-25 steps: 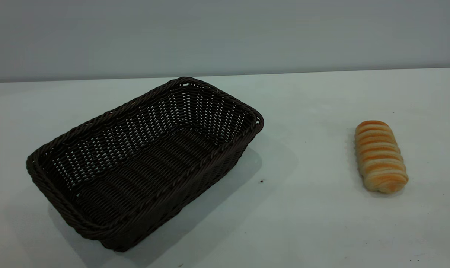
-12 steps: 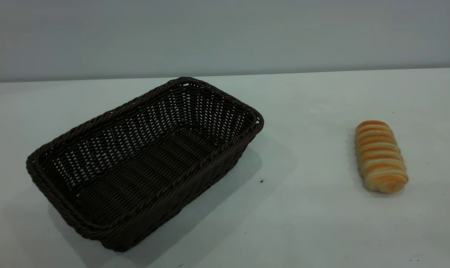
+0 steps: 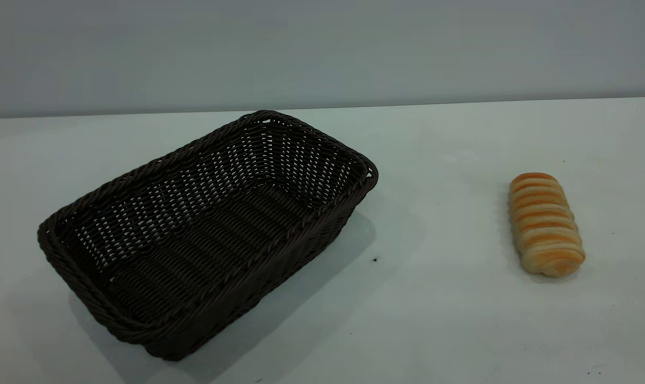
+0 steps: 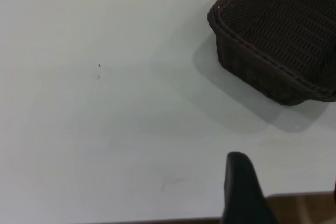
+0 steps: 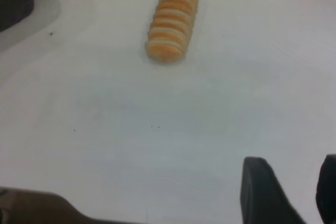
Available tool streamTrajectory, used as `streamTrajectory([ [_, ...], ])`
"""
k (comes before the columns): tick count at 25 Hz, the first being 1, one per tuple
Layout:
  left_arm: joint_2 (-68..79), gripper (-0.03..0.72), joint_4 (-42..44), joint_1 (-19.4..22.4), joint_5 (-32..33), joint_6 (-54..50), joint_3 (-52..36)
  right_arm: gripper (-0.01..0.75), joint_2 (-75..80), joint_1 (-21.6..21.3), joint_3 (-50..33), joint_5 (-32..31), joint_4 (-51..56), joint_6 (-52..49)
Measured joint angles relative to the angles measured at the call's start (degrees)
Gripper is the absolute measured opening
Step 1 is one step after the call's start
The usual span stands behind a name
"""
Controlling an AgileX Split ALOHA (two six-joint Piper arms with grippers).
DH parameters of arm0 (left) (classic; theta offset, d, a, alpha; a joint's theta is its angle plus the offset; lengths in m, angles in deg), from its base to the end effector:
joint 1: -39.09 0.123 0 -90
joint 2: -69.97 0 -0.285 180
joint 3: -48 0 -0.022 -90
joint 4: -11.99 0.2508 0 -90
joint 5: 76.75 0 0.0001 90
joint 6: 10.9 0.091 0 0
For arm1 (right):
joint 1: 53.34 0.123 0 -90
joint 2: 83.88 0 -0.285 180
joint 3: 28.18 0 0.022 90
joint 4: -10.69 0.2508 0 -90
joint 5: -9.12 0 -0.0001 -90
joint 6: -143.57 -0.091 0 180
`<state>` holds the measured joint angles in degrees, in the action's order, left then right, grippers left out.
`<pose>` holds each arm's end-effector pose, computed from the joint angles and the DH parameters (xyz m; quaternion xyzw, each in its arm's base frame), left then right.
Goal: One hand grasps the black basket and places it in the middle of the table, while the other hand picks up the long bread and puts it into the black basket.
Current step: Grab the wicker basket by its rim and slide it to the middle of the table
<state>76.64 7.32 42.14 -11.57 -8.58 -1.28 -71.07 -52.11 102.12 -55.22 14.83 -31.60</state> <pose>-0.0095 -0.0072 0.2679 -0.0023 0.8702 -0.0176 0.4924 0.0070 0.0061 0.2670 -0.0478 0.8925 0.0221 0.4480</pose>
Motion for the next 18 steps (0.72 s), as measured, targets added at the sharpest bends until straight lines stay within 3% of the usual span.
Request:
streamTrajectory([
  [3,0.00,0.476,-0.18,0.00,-1.62,-3.32,0.64,0.239,0.00,0.00,0.00,0.00,0.00,0.00],
  [9,2.92,0.476,-4.94,0.00,-17.11,-10.34,4.54,0.239,0.00,0.00,0.00,0.00,2.09,0.00],
  [14,19.65,0.476,-5.96,0.00,-23.75,-12.07,4.54,0.239,0.00,0.00,0.00,0.24,5.27,-0.89],
  [18,34.89,0.487,-9.78,0.00,-32.72,-20.82,4.54,0.239,0.00,0.00,0.00,0.51,6.15,-1.10],
])
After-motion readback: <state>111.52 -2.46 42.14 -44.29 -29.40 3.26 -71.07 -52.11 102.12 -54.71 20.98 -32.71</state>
